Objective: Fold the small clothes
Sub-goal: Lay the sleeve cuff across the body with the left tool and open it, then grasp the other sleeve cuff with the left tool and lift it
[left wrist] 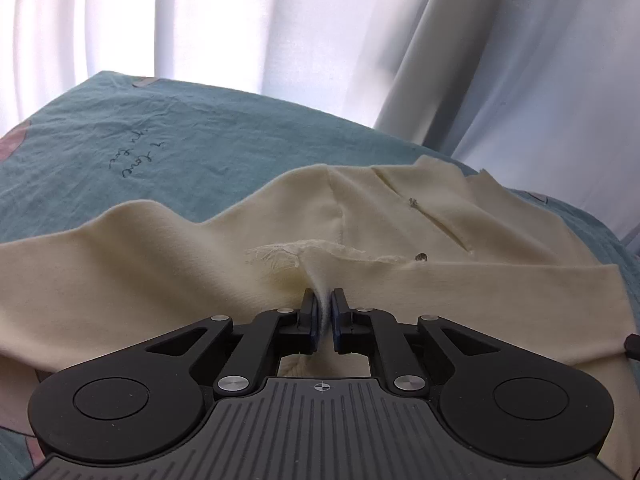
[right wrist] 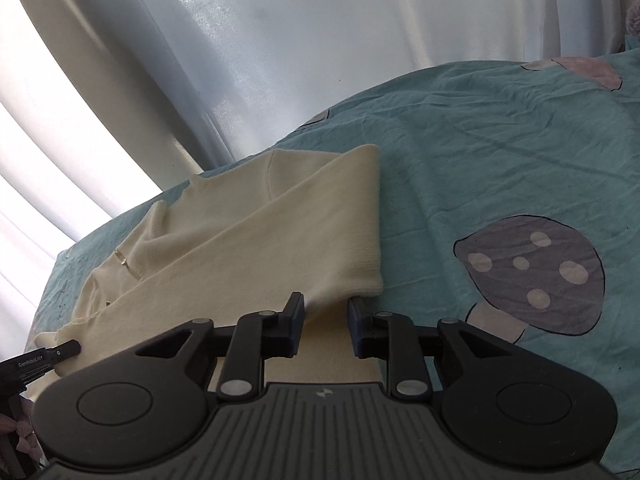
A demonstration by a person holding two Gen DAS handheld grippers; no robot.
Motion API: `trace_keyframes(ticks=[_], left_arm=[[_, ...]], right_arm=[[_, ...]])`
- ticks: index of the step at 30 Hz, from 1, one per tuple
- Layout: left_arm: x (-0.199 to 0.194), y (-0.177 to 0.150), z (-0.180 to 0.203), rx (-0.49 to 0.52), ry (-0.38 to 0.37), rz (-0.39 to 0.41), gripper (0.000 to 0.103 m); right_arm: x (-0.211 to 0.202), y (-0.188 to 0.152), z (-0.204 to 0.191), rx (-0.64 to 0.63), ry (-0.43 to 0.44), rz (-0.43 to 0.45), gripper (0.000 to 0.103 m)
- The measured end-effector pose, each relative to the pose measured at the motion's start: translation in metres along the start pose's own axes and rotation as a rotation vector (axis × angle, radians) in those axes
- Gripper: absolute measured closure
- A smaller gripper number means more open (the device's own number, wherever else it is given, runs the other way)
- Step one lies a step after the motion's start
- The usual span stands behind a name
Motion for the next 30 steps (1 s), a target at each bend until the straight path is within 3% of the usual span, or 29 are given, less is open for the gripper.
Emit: trace_keyframes(ticks=[7,10,14,15,17,18,21,24,27,30], left_arm=[[-0.002,0.004,-0.008,-0.012,0.018,0.003,0.094],[-0.004,0.002,-0.013,-0.031,0.037,-0.006,0.08],[-0.02,0.002,-0.011,-0.041,0.015,0.011,0.047],[-0.027,0.002,-0.014,-0.059,0.017,0.019,0.043],[-0.045,0.001,-0.028,-0.143,0.038,0.047,0.013],[-0.056,0.0,-0.042,-0.212,0.061,0.068,0.008],[-0.084,-0.008,-0.097,-0.419,0.149,0.124,0.007],[-0.104,-0.022,-0.168,-0.601,0.298,0.159,0.007],[-0.117,-0.042,-0.233,-0.8,0.388,0.169,0.021],[-0.124,-0.063,-0.284,-1.013,0.409,0.187,0.029]], right_arm=[[0.002,0.001,-0.006,-0.074,-0.051,-0.008,0.088],[0.005,0.0,-0.011,-0.148,-0.085,-0.011,0.088],[0.004,-0.004,-0.018,-0.249,-0.123,-0.033,0.087],[0.002,-0.005,-0.02,-0.262,-0.13,-0.039,0.086],[-0.005,-0.009,-0.026,-0.289,-0.137,-0.05,0.082],[-0.011,-0.012,-0.029,-0.299,-0.127,-0.045,0.075],[-0.026,-0.019,-0.04,-0.318,-0.08,-0.036,0.06],[-0.034,-0.025,-0.053,-0.336,-0.038,-0.028,0.056],[-0.036,-0.027,-0.065,-0.34,-0.005,-0.024,0.054],[-0.034,-0.03,-0.074,-0.353,0.016,-0.029,0.053]])
Point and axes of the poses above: each gripper's, at about its wrist camera, not at the fingertips, and x roughly the way its jaws point, z to its right, y to its top, the point moved 9 cm from there along x, roughly the way its jaws point, and after that the axes turned 5 degrees about y, right-handed, at the moved point
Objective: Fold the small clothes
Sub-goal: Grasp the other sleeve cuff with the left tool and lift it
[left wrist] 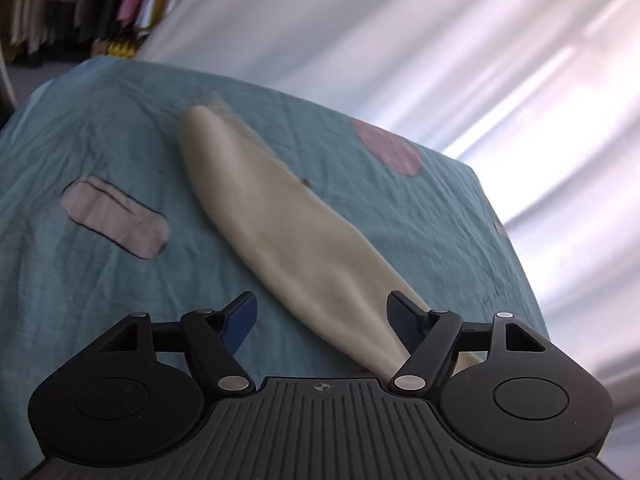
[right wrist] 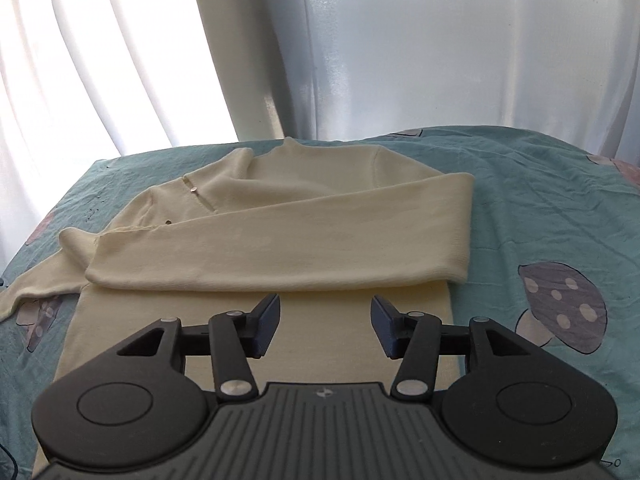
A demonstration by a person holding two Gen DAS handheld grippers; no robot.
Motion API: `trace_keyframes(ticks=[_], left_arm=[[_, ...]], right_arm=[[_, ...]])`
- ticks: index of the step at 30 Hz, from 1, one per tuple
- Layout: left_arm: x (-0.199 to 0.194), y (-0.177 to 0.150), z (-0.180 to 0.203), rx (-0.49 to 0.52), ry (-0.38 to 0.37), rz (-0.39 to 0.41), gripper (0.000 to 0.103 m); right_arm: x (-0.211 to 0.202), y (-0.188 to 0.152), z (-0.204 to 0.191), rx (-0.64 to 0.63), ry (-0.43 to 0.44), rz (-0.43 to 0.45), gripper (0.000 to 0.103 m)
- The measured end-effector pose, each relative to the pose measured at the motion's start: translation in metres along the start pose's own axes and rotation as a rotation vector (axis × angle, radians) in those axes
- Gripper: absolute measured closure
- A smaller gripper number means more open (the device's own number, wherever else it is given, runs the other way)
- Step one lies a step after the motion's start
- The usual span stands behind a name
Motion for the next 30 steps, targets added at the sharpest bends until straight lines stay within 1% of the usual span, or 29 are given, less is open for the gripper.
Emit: trace_keyframes(ticks=[1,2,4,5,7,8,9,11,12,13,15,18,21,24,26,28,30], left_arm=[[0.004,0.009,-0.013,-0.062,0.007,0.002,0.036],[0.007,0.015,-0.022,-0.114,0.009,0.005,0.038],[0.013,0.027,-0.033,-0.196,-0.048,0.016,0.039],[0.017,0.032,-0.036,-0.236,-0.066,0.018,0.043],[0.023,0.043,-0.04,-0.307,-0.104,0.035,0.043],[0.028,0.046,-0.042,-0.335,-0.1,0.035,0.053],[0.031,0.049,-0.045,-0.363,-0.097,0.037,0.059],[0.037,0.054,-0.051,-0.397,-0.093,0.041,0.08],[0.04,0.055,-0.052,-0.401,-0.088,0.039,0.085],[0.042,0.054,-0.051,-0.394,-0.085,0.036,0.088],[0.041,0.056,-0.045,-0.358,-0.082,0.048,0.089],[0.033,0.054,-0.03,-0.233,-0.06,0.098,0.09],[0.021,0.049,-0.004,-0.14,-0.076,0.112,0.091],[0.001,0.036,0.034,-0.013,-0.109,0.132,0.091],[-0.011,0.02,0.063,0.067,-0.144,0.127,0.091],[-0.025,-0.005,0.095,0.157,-0.178,0.119,0.091],[-0.038,-0.04,0.129,0.25,-0.215,0.084,0.091]], right_arm=[[0.001,0.0,-0.003,-0.004,0.003,-0.003,0.053],[0.001,-0.001,-0.005,-0.005,0.006,-0.006,0.053],[0.002,-0.002,-0.007,-0.006,0.01,-0.011,0.053],[0.003,-0.002,-0.008,-0.004,0.011,-0.013,0.053],[0.004,-0.002,-0.009,0.002,0.012,-0.017,0.052],[0.004,-0.002,-0.009,0.005,0.013,-0.017,0.052],[0.004,-0.003,-0.01,0.007,0.014,-0.019,0.052],[0.005,-0.003,-0.011,0.009,0.013,-0.021,0.052],[0.006,-0.002,-0.012,0.008,0.013,-0.021,0.052],[0.006,-0.002,-0.013,0.008,0.013,-0.021,0.052],[0.005,-0.002,-0.013,0.008,0.011,-0.02,0.052],[0.003,-0.002,-0.011,0.016,0.006,-0.015,0.051],[0.0,-0.002,-0.008,0.024,0.002,-0.01,0.051],[-0.002,-0.002,-0.005,0.034,0.0,-0.002,0.051],[-0.003,-0.001,-0.005,0.04,0.003,0.003,0.051],[-0.004,-0.001,-0.005,0.042,0.006,0.008,0.051],[-0.005,-0.001,-0.005,0.042,0.011,0.012,0.051]])
Point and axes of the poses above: each gripper's, at about its wrist camera, not at the fingertips, and x roughly the way its jaws point, z to its right, y to its top, the point moved 9 cm from there along x, roughly the way its jaws point, and after that the axes turned 5 degrees about y, right-handed, at the moved point
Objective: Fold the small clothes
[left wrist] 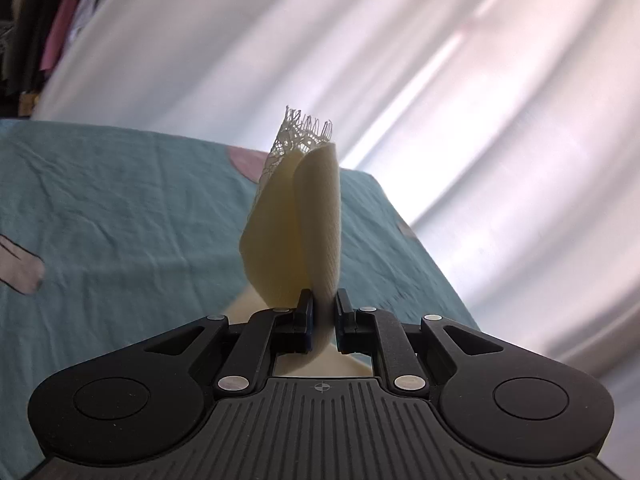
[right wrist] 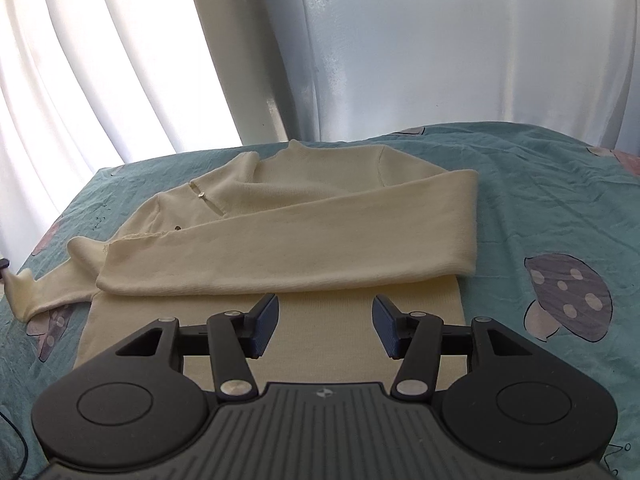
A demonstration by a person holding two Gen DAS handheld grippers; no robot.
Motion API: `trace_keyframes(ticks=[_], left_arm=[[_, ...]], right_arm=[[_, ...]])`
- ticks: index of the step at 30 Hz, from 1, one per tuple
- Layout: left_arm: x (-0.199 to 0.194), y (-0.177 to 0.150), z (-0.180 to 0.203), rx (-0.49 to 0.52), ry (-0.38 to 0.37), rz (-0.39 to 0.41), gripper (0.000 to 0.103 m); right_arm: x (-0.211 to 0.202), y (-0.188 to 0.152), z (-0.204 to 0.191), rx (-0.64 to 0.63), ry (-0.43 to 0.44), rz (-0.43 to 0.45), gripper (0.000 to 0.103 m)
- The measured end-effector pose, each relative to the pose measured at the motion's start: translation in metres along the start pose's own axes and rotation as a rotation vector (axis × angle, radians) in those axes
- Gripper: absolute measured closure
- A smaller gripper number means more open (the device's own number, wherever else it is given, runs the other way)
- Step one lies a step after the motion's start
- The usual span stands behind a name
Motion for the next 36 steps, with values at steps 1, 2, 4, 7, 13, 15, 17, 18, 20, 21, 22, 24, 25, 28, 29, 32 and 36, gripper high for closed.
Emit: trace_keyframes(ticks=[1,2,4,7,13,15,17,18,20,21,22,24,25,28,29,32,36], left_arm=[[-0.003,-0.015,0.02,0.032,-0.028,-0.029,0.091],[-0.006,-0.031,0.039,0.066,-0.061,-0.058,0.091],[-0.015,-0.075,0.084,0.201,-0.137,-0.127,0.09],[-0.028,-0.153,0.135,0.481,-0.227,-0.238,0.076],[-0.037,-0.199,0.121,0.548,-0.263,-0.351,0.061],[-0.035,-0.189,0.1,0.546,-0.211,-0.346,0.055],[-0.028,-0.176,0.084,0.559,-0.149,-0.322,0.05],[-0.029,-0.172,0.079,0.56,-0.121,-0.31,0.05],[-0.023,-0.161,0.067,0.538,-0.083,-0.3,0.048],[-0.021,-0.157,0.062,0.523,-0.077,-0.302,0.047],[-0.021,-0.155,0.059,0.51,-0.075,-0.306,0.044],[-0.017,-0.153,0.055,0.507,-0.071,-0.304,0.043],[-0.017,-0.153,0.053,0.515,-0.066,-0.306,0.041],[-0.013,-0.155,0.049,0.53,-0.064,-0.318,0.039],[-0.011,-0.156,0.048,0.535,-0.063,-0.319,0.038],[-0.01,-0.156,0.047,0.544,-0.066,-0.313,0.037],[-0.01,-0.157,0.048,0.556,-0.071,-0.313,0.035]], right_arm=[[0.0,0.0,0.0,0.002,0.002,0.002,0.051],[-0.001,0.0,0.0,0.003,0.005,0.003,0.051],[-0.001,0.001,0.001,0.007,0.016,0.007,0.051],[-0.001,0.003,-0.001,0.0,0.028,0.01,0.051],[0.004,0.017,-0.021,-0.058,0.102,0.021,0.051],[0.012,0.023,-0.033,-0.071,0.16,0.011,0.051],[0.025,0.026,-0.048,-0.083,0.224,-0.015,0.05],[0.032,0.027,-0.056,-0.092,0.257,-0.035,0.048],[0.051,0.026,-0.079,-0.112,0.327,-0.083,0.047],[0.061,0.025,-0.089,-0.116,0.359,-0.107,0.047],[0.071,0.024,-0.1,-0.11,0.393,-0.133,0.047],[0.092,0.021,-0.116,-0.068,0.444,-0.187,0.047],[0.102,0.018,-0.123,-0.051,0.463,-0.215,0.047],[0.13,0.01,-0.132,-0.001,0.439,-0.278,0.049],[0.135,0.009,-0.135,0.016,0.442,-0.279,0.052],[0.142,0.009,-0.145,0.004,0.449,-0.287,0.068],[0.146,0.006,-0.151,-0.035,0.42,-0.268,0.097]])
Point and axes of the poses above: each gripper's, at about its wrist camera, not at the fingertips, and x roughly the way its jaws point, z to its right, y to its top, the point moved 9 cm from there along x, roughly the way its jaws point, and after that the axes turned 5 degrees about y, right-handed, at the moved point
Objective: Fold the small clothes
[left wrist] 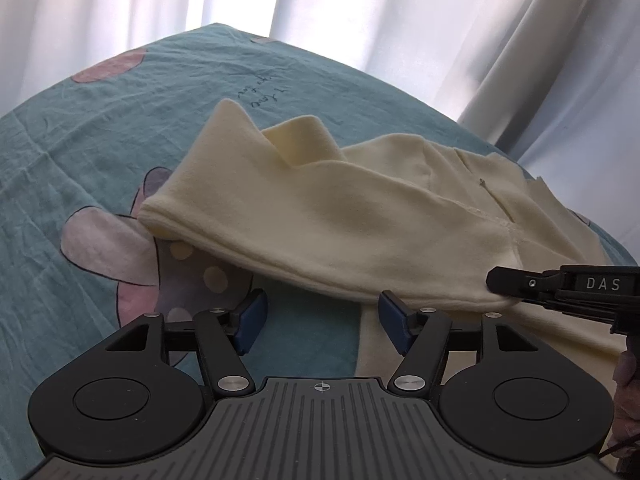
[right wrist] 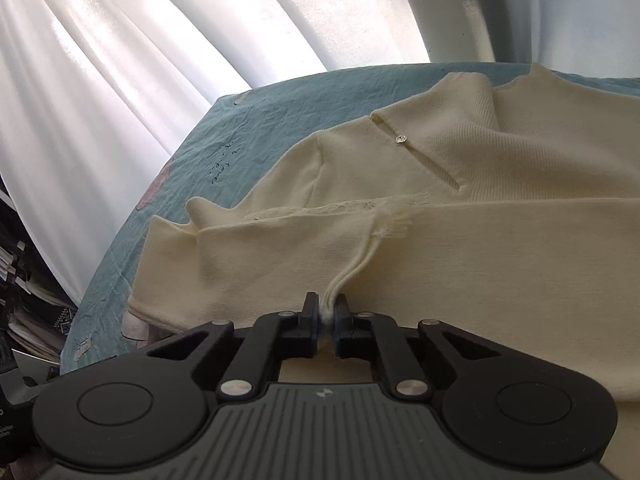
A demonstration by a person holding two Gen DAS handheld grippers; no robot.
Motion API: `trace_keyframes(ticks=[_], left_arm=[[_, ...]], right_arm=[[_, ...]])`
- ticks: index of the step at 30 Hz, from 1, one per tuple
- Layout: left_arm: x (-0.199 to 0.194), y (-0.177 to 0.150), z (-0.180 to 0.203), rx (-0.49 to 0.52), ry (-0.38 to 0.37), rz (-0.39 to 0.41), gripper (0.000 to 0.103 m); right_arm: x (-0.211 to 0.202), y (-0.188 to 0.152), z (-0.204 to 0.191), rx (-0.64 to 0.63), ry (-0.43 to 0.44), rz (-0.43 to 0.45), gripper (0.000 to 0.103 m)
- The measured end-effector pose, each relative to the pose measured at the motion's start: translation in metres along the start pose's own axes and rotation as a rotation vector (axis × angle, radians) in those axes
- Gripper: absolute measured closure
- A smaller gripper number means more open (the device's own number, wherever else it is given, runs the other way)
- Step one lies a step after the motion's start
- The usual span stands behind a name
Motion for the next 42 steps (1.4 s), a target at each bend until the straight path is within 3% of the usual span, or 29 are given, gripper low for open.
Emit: trace_keyframes(ticks=[2,6,10,16,20,22,24,28,29,30,34,37,42], left_arm=[[-0.001,0.0,0.001,0.005,-0.004,-0.003,0.035],[-0.004,0.003,0.002,0.02,-0.012,0.007,0.035],[0.001,0.002,0.004,0.031,-0.011,-0.002,0.035],[0.005,0.001,0.016,0.073,-0.023,-0.01,0.034],[0.007,0.002,0.021,0.089,-0.025,-0.019,0.032],[0.008,0.002,0.023,0.097,-0.027,-0.022,0.03],[0.009,0.002,0.026,0.106,-0.029,-0.021,0.029],[0.011,0.003,0.029,0.113,-0.026,-0.022,0.027],[0.012,0.003,0.029,0.114,-0.026,-0.022,0.027],[0.012,0.004,0.029,0.115,-0.026,-0.022,0.026],[0.013,0.004,0.028,0.114,-0.028,-0.025,0.026],[0.013,0.006,0.027,0.108,-0.023,-0.026,0.026],[0.015,0.01,0.028,0.098,-0.012,-0.027,0.026]], right_arm=[[-0.01,0.003,-0.003,-0.052,-0.036,0.049,0.097],[-0.065,0.021,-0.005,-0.138,-0.118,0.226,0.097],[-0.125,0.036,0.024,-0.143,-0.232,0.35,0.097],[-0.153,0.018,0.101,-0.014,-0.391,0.318,0.097],[-0.147,0.0,0.136,0.105,-0.374,0.272,0.091],[-0.14,-0.004,0.144,0.154,-0.35,0.257,0.074],[-0.132,-0.007,0.148,0.177,-0.327,0.254,0.073],[-0.119,-0.004,0.141,0.145,-0.337,0.249,0.077],[-0.118,-0.004,0.137,0.133,-0.34,0.246,0.084],[-0.117,-0.004,0.135,0.123,-0.337,0.239,0.097],[-0.124,0.0,0.124,0.029,-0.402,0.263,0.097],[-0.145,0.009,0.113,-0.046,-0.452,0.337,0.097],[-0.171,0.016,0.127,-0.054,-0.517,0.382,0.097]])
Point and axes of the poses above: each gripper's, at about its wrist camera, not at the fingertips, and x roughly the way its jaws point, z to its right, y to its top, the point moved 9 cm from there along x, roughly the way its jaws point, and after that the axes turned 5 degrees about y, right-handed, at the moved point
